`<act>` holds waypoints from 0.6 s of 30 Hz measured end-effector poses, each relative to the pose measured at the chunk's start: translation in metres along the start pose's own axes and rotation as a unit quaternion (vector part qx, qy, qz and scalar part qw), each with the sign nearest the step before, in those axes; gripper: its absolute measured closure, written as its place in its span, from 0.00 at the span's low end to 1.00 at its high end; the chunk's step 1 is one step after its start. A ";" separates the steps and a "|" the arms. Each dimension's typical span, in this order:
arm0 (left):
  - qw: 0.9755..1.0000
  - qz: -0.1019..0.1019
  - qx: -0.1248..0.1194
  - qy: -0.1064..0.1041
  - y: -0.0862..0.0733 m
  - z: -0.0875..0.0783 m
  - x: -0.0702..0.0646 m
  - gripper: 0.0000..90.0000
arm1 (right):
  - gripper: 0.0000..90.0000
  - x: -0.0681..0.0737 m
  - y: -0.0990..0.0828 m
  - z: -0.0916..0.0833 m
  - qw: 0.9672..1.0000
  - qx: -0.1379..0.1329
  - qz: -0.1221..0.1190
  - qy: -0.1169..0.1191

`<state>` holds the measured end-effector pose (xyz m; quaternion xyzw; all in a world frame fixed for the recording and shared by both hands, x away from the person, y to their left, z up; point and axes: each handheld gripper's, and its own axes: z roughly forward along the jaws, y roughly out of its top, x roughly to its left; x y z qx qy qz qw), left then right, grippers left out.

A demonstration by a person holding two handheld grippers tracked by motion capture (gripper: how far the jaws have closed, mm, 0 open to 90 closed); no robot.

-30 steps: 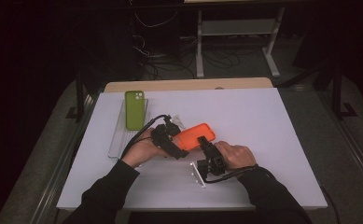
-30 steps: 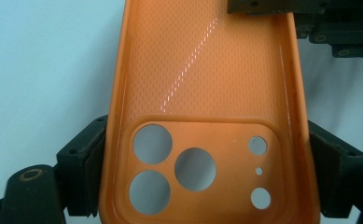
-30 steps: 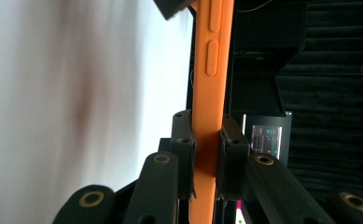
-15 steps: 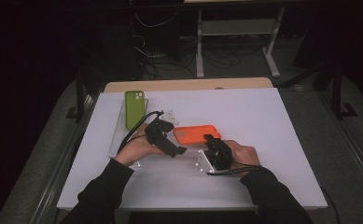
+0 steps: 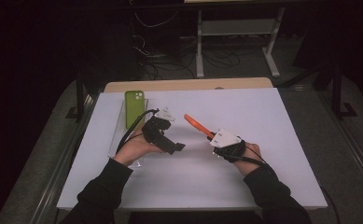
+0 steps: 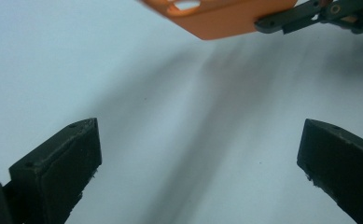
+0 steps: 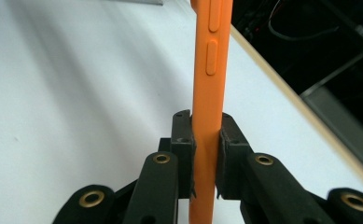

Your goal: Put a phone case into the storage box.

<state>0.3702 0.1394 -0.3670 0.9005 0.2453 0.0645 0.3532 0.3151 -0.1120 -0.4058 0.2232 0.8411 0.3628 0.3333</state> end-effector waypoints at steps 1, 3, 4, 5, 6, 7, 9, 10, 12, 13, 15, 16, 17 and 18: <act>1.000 -0.003 -0.003 0.000 0.000 0.000 0.000 0.00 | 0.87 -0.002 -0.001 -0.001 1.000 -0.002 0.017 0.007; 1.000 -0.014 -0.006 -0.001 0.000 0.001 -0.001 0.00 | 0.87 -0.007 -0.002 -0.001 0.999 -0.003 0.047 0.023; 1.000 -0.012 -0.005 0.001 0.000 0.001 0.000 0.00 | 0.87 -0.009 -0.002 -0.002 0.998 -0.003 0.062 0.032; 1.000 -0.011 -0.006 0.001 0.000 0.001 0.000 0.00 | 0.87 -0.011 -0.003 -0.002 0.996 -0.004 0.080 0.043; 1.000 -0.013 -0.007 0.001 0.000 0.001 0.000 0.00 | 0.87 -0.013 -0.003 -0.002 0.994 -0.008 0.094 0.052; 1.000 -0.015 -0.009 0.003 0.000 0.001 0.000 0.00 | 0.87 -0.015 -0.004 -0.001 0.992 -0.010 0.110 0.062; 1.000 -0.013 -0.017 0.005 0.000 0.000 0.000 0.00 | 0.87 -0.019 -0.005 -0.001 0.987 -0.014 0.136 0.079; 1.000 -0.013 -0.019 0.005 0.000 -0.001 0.001 0.00 | 0.87 -0.021 -0.006 -0.001 0.985 -0.017 0.151 0.087; 0.999 -0.025 -0.031 0.002 0.000 -0.001 -0.001 0.00 | 0.87 -0.024 -0.007 -0.001 0.977 -0.021 0.184 0.104; 0.999 -0.023 -0.032 0.002 0.000 -0.001 0.000 0.00 | 0.87 -0.025 -0.007 -0.001 0.973 -0.024 0.200 0.113; 0.999 -0.030 -0.036 0.001 0.000 -0.002 0.001 0.00 | 0.87 -0.028 -0.009 0.000 0.966 -0.026 0.224 0.126; 0.999 -0.030 -0.040 0.000 0.000 -0.002 0.001 0.00 | 0.87 -0.029 -0.011 0.001 0.963 -0.028 0.233 0.131; 0.999 -0.030 -0.041 0.002 0.000 -0.002 0.001 0.00 | 0.87 -0.030 -0.012 0.002 0.959 -0.029 0.248 0.136; 0.998 -0.031 -0.047 0.003 0.000 -0.002 0.002 0.00 | 0.87 -0.031 -0.013 0.002 0.957 -0.030 0.253 0.138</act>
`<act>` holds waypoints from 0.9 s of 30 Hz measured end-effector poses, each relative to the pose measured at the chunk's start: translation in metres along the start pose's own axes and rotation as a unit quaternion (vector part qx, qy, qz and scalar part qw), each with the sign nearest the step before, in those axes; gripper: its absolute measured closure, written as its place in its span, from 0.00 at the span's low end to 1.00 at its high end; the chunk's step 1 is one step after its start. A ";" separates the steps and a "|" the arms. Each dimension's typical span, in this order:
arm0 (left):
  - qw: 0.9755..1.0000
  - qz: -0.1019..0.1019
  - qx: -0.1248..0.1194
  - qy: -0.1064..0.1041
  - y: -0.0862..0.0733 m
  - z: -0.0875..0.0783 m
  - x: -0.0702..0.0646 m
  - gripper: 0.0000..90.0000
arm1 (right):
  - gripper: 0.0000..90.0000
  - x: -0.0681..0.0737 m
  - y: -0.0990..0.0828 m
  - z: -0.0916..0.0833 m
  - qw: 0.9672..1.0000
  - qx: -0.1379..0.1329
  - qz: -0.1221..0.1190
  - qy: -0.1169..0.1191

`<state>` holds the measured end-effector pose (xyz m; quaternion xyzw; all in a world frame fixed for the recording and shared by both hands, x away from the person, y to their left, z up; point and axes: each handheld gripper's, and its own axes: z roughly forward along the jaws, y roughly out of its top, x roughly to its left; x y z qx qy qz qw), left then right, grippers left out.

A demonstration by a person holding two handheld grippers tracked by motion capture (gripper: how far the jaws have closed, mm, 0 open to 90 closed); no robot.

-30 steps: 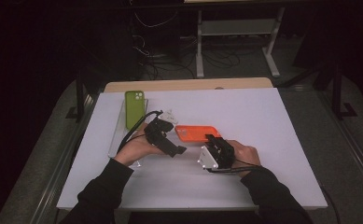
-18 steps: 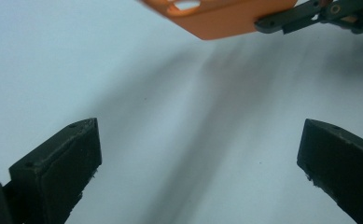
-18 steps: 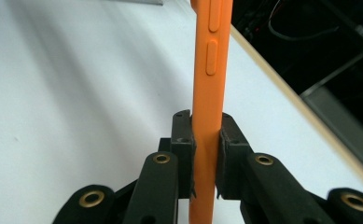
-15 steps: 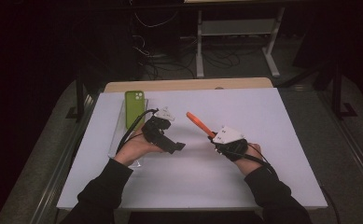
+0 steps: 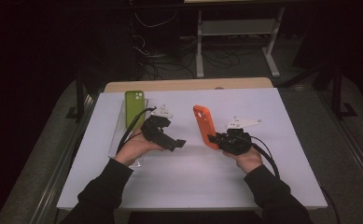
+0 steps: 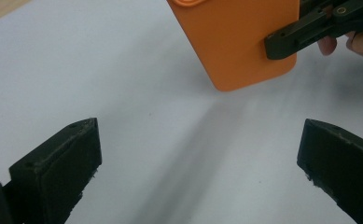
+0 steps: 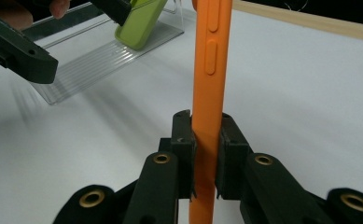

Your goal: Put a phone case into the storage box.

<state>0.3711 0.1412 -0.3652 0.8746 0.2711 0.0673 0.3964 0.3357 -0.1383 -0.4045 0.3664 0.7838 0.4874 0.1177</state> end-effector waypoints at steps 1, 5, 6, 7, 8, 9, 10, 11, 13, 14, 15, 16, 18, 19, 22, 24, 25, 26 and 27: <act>1.000 0.000 -0.002 -0.001 0.000 -0.001 0.001 0.00 | 0.87 -0.001 0.000 0.000 1.000 -0.002 0.001 0.001; 0.999 -0.016 -0.028 -0.005 0.001 -0.002 0.002 0.00 | 0.87 -0.002 0.000 -0.001 1.000 -0.009 0.009 0.003; 0.999 -0.019 -0.031 -0.007 0.002 -0.002 0.002 0.00 | 0.87 -0.002 0.000 -0.002 1.000 -0.011 0.006 0.003; 0.999 -0.020 -0.036 -0.009 0.003 -0.002 0.002 0.00 | 0.87 -0.001 0.001 -0.002 1.000 -0.011 0.006 0.003; 0.999 -0.019 -0.041 -0.008 0.003 -0.002 0.002 0.00 | 0.87 -0.001 0.001 -0.002 1.000 -0.014 0.007 0.005; 0.999 -0.025 -0.044 -0.009 0.004 -0.002 0.001 0.00 | 0.87 0.000 0.001 -0.002 1.000 -0.015 0.008 0.006; 0.999 -0.023 -0.049 -0.008 0.005 -0.003 0.001 0.00 | 0.87 0.000 0.001 -0.002 1.000 -0.016 0.009 0.005; 0.998 -0.025 -0.054 -0.009 0.006 -0.003 0.001 0.00 | 0.87 0.001 0.001 -0.002 1.000 -0.017 0.011 0.005; 0.998 -0.027 -0.063 -0.012 0.009 -0.004 0.001 0.00 | 0.87 0.001 0.002 -0.002 1.000 -0.021 0.012 0.006; 0.997 -0.027 -0.068 -0.013 0.011 -0.004 0.000 0.00 | 0.87 0.002 0.003 -0.002 1.000 -0.021 0.012 0.007; 0.997 -0.027 -0.071 -0.015 0.013 -0.003 -0.001 0.00 | 0.87 0.002 0.003 -0.002 1.000 -0.022 0.014 0.006; 0.997 -0.030 -0.072 -0.017 0.014 -0.002 -0.002 0.00 | 0.87 0.003 0.004 -0.001 1.000 -0.025 0.015 0.008; 0.996 -0.029 -0.078 -0.018 0.017 -0.001 -0.003 0.00 | 0.87 0.004 0.004 -0.001 0.999 -0.025 0.021 0.011; 0.996 -0.030 -0.082 -0.019 0.018 0.000 -0.004 0.00 | 0.87 0.005 0.005 -0.001 0.999 -0.026 0.019 0.011; 0.995 -0.034 -0.089 -0.021 0.022 0.004 -0.006 0.00 | 0.87 0.008 0.006 0.000 0.999 -0.028 0.018 0.015; 0.995 -0.034 -0.090 -0.022 0.024 0.006 -0.006 0.00 | 0.87 0.009 0.006 0.001 0.999 -0.031 0.018 0.019; 0.995 -0.035 -0.090 -0.024 0.025 0.008 -0.006 0.00 | 0.87 0.011 0.006 0.002 0.999 -0.028 0.018 0.020; 0.995 -0.032 -0.090 -0.027 0.026 0.009 -0.007 0.00 | 0.87 0.012 0.007 0.002 0.999 -0.031 0.017 0.021; 0.994 -0.037 -0.096 -0.029 0.028 0.011 -0.008 0.00 | 0.87 0.013 0.007 0.003 0.999 -0.030 0.015 0.022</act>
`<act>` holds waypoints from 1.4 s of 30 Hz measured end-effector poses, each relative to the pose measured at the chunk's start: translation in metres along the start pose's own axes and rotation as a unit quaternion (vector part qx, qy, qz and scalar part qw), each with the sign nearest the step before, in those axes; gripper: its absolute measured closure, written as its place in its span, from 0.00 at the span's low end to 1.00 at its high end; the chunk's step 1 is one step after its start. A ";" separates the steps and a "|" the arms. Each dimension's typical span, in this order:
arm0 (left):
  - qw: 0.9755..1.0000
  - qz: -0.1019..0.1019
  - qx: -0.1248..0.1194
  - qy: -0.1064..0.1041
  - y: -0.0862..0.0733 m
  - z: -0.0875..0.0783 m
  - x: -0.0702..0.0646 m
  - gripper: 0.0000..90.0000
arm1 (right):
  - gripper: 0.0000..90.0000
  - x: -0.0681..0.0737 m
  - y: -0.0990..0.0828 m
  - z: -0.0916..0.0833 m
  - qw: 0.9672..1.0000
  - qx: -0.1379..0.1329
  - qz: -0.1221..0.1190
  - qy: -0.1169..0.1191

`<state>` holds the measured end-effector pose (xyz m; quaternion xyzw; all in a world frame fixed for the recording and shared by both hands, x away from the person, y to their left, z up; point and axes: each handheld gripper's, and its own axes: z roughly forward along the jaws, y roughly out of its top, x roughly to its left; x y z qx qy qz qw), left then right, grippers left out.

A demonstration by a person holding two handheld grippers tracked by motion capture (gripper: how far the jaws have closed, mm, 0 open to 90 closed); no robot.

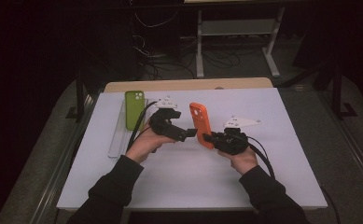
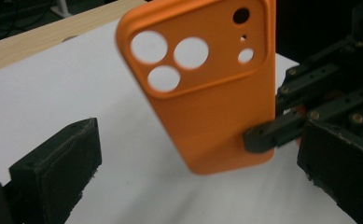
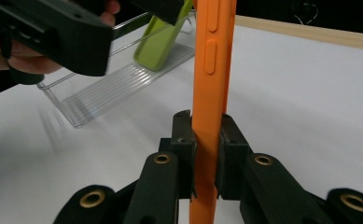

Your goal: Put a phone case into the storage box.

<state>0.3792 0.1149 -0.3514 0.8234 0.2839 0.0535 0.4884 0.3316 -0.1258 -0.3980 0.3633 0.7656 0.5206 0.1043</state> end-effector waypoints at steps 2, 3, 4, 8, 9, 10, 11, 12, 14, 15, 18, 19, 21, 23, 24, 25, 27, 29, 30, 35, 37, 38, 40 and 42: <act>1.000 -0.004 -0.007 -0.002 0.002 0.004 -0.002 0.00 | 0.87 0.003 0.001 0.001 1.000 0.001 0.001 0.002; 1.000 -0.005 -0.011 -0.005 0.004 0.006 -0.002 0.00 | 0.87 0.004 0.001 0.002 1.000 -0.002 0.000 0.004; 1.000 -0.008 -0.015 -0.005 0.005 0.008 -0.002 0.00 | 0.87 0.005 0.001 0.002 1.000 -0.003 0.000 0.006; 0.999 -0.021 -0.030 -0.015 0.006 0.016 -0.001 0.00 | 0.87 0.010 0.002 0.003 1.000 -0.005 -0.005 0.009; 0.999 -0.016 -0.030 -0.017 0.006 0.018 -0.001 0.00 | 0.87 0.011 0.002 0.003 1.000 -0.007 -0.006 0.012; 0.999 -0.013 -0.034 -0.020 0.006 0.019 -0.002 0.00 | 0.87 0.012 0.002 0.003 1.000 -0.008 -0.007 0.013; 0.999 -0.010 -0.035 -0.017 0.007 0.020 -0.003 0.00 | 0.87 0.013 0.002 0.003 1.000 -0.007 -0.008 0.013; 0.999 -0.013 -0.039 -0.016 0.007 0.021 -0.004 0.00 | 0.87 0.013 0.002 0.003 1.000 -0.008 -0.009 0.014; 0.999 -0.014 -0.046 -0.013 0.008 0.020 -0.003 0.02 | 0.88 0.013 0.002 0.003 1.000 -0.009 -0.008 0.014; 0.999 -0.013 -0.050 -0.013 0.008 0.019 -0.002 0.05 | 0.88 0.013 0.002 0.003 1.000 -0.010 -0.007 0.013; 0.998 -0.021 -0.061 -0.015 0.009 0.018 0.000 0.11 | 0.88 0.012 0.003 0.003 1.000 -0.011 -0.011 0.012; 0.998 -0.024 -0.061 -0.014 0.009 0.019 -0.001 0.11 | 0.88 0.012 0.003 0.003 1.000 -0.011 -0.010 0.011; 0.998 -0.022 -0.063 -0.010 0.008 0.020 -0.002 0.12 | 0.88 0.012 0.002 0.003 1.000 -0.009 -0.013 0.008; 0.998 -0.017 -0.064 -0.007 0.008 0.020 -0.003 0.13 | 0.88 0.012 0.001 0.004 1.000 -0.007 -0.010 0.008; 0.998 -0.014 -0.062 -0.006 0.008 0.019 -0.002 0.14 | 0.87 0.012 0.001 0.004 1.000 -0.007 -0.012 0.005; 0.998 -0.016 -0.064 -0.007 0.008 0.019 -0.003 0.14 | 0.87 0.012 0.001 0.005 1.000 -0.008 -0.014 0.003; 0.998 -0.013 -0.061 -0.008 0.008 0.019 -0.003 0.15 | 0.87 0.013 0.001 0.005 1.000 -0.008 -0.018 -0.001; 0.998 -0.018 -0.063 -0.009 0.009 0.018 -0.004 0.15 | 0.86 0.014 0.001 0.005 1.000 -0.007 -0.026 -0.003; 0.998 -0.012 -0.063 -0.005 0.009 0.018 -0.004 0.15 | 0.85 0.014 0.001 0.005 1.000 -0.006 -0.026 -0.002; 0.998 -0.013 -0.061 0.012 0.011 0.011 0.001 0.16 | 0.49 0.012 0.001 0.002 1.000 0.004 -0.025 -0.010; 0.998 -0.016 -0.064 0.021 0.013 0.005 0.005 0.16 | 0.39 0.009 0.000 -0.004 1.000 0.011 -0.025 -0.010; 0.998 -0.016 -0.063 0.026 0.014 0.002 0.007 0.16 | 0.35 0.007 -0.001 -0.008 1.000 0.014 -0.024 -0.014; 0.997 -0.021 -0.064 0.036 0.016 -0.004 0.012 0.16 | 0.28 0.003 -0.003 -0.016 0.999 0.017 -0.026 -0.023; 0.996 -0.023 -0.067 0.048 0.018 -0.011 0.017 0.16 | 0.21 -0.004 -0.005 -0.024 0.999 0.020 -0.020 -0.032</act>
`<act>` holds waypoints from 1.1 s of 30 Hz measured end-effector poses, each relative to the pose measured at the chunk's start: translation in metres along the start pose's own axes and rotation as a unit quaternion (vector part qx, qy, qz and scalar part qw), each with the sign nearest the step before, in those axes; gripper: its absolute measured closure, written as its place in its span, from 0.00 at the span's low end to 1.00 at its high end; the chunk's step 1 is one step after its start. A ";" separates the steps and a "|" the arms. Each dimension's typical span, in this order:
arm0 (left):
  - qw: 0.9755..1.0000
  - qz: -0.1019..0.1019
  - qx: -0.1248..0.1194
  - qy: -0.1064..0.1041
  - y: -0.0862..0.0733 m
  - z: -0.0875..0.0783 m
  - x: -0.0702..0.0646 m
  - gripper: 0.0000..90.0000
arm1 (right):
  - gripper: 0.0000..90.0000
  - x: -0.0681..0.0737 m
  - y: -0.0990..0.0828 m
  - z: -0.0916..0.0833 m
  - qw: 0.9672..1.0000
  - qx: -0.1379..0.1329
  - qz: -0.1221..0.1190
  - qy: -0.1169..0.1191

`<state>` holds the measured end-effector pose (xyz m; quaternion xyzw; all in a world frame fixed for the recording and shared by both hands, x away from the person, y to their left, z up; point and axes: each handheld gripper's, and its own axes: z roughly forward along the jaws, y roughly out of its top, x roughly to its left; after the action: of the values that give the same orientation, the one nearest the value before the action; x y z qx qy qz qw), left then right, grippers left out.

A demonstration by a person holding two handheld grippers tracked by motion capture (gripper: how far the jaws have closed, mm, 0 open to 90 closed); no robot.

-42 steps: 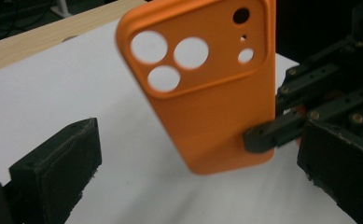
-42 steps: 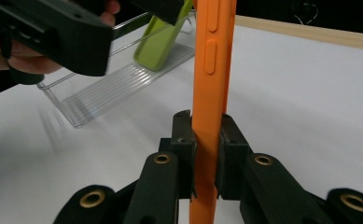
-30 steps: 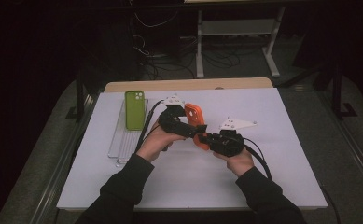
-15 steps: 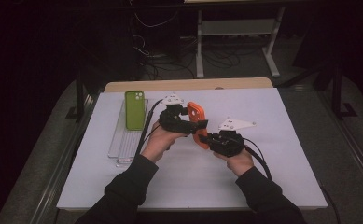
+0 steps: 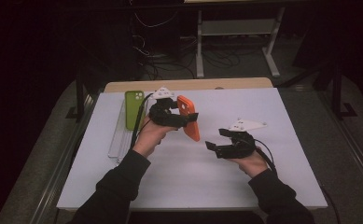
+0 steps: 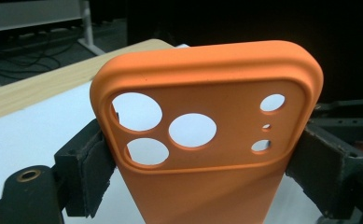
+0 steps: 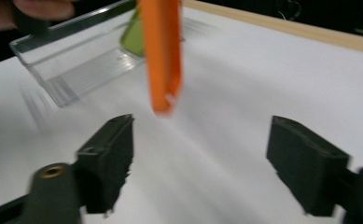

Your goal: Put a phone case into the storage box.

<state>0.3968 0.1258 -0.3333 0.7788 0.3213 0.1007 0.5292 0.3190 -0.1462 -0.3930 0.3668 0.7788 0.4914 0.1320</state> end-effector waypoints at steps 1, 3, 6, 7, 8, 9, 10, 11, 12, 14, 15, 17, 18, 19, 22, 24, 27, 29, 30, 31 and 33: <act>1.000 0.003 -0.001 0.006 0.002 -0.003 0.002 0.16 | 0.17 -0.003 -0.002 -0.003 1.000 0.002 0.002 -0.005; 1.000 0.003 -0.001 0.022 0.007 -0.008 0.006 0.16 | 0.13 -0.007 -0.007 -0.010 1.000 0.006 0.000 -0.022; 0.999 0.006 -0.004 0.037 0.014 -0.016 0.014 0.16 | 0.02 -0.016 -0.015 -0.020 0.999 0.013 0.003 -0.037; 0.999 0.004 -0.007 0.043 0.017 -0.018 0.016 0.16 | 0.00 -0.019 -0.018 -0.022 0.999 0.018 0.003 -0.042; 0.999 0.005 -0.008 0.049 0.019 -0.021 0.019 0.16 | 0.00 -0.021 -0.020 -0.026 0.999 0.023 0.006 -0.046; 0.999 0.005 -0.007 0.054 0.022 -0.024 0.021 0.16 | 0.00 -0.024 -0.022 -0.029 0.998 0.024 0.005 -0.051; 0.998 0.007 -0.008 0.059 0.024 -0.026 0.023 0.16 | 0.00 -0.026 -0.024 -0.033 0.998 0.022 0.007 -0.057; 0.998 0.005 -0.012 0.064 0.026 -0.028 0.025 0.16 | 0.00 -0.027 -0.026 -0.037 0.998 0.018 0.010 -0.063; 0.997 0.006 -0.013 0.070 0.028 -0.031 0.026 0.16 | 0.00 -0.029 -0.028 -0.041 0.998 0.015 0.006 -0.065; 0.996 0.005 -0.009 0.084 0.031 -0.036 0.031 0.16 | 0.00 -0.031 -0.032 -0.045 0.997 0.016 0.005 -0.073; 0.996 0.007 -0.009 0.092 0.031 -0.039 0.033 0.16 | 0.00 -0.033 -0.035 -0.047 0.997 0.017 0.001 -0.075; 0.994 0.004 -0.010 0.108 0.032 -0.045 0.037 0.16 | 0.00 -0.035 -0.040 -0.049 0.997 0.023 -0.002 -0.077; 0.993 0.001 -0.013 0.115 0.032 -0.048 0.039 0.16 | 0.00 -0.036 -0.043 -0.050 0.997 0.026 -0.005 -0.079; 0.993 -0.005 -0.014 0.120 0.032 -0.052 0.042 0.16 | 0.00 -0.036 -0.045 -0.050 0.996 0.030 -0.006 -0.083; 0.990 -0.012 -0.011 0.143 0.031 -0.061 0.052 0.16 | 0.00 -0.038 -0.050 -0.050 0.995 0.037 -0.010 -0.089; 0.987 -0.014 -0.008 0.161 0.030 -0.068 0.058 0.16 | 0.00 -0.039 -0.050 -0.050 0.995 0.035 -0.005 -0.093; 0.981 -0.023 -0.006 0.190 0.029 -0.079 0.069 0.16 | 0.00 -0.039 -0.050 -0.051 0.994 0.033 -0.010 -0.099; 0.977 -0.026 -0.001 0.212 0.027 -0.087 0.076 0.16 | 0.00 -0.039 -0.049 -0.053 0.994 0.032 -0.011 -0.102; 0.975 -0.032 -0.001 0.221 0.026 -0.090 0.079 0.16 | 0.00 -0.039 -0.048 -0.054 0.994 0.030 -0.009 -0.103; 0.973 -0.037 -0.001 0.229 0.025 -0.093 0.082 0.16 | 0.00 -0.039 -0.048 -0.054 0.994 0.028 -0.007 -0.104; 0.969 -0.041 0.007 0.242 0.023 -0.098 0.087 0.16 | 0.00 -0.039 -0.048 -0.055 0.994 0.027 -0.010 -0.105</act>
<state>0.4247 0.2477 -0.2878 0.7212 0.4724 0.2618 0.4338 0.2945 -0.2222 -0.4138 0.4126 0.7772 0.4272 0.2079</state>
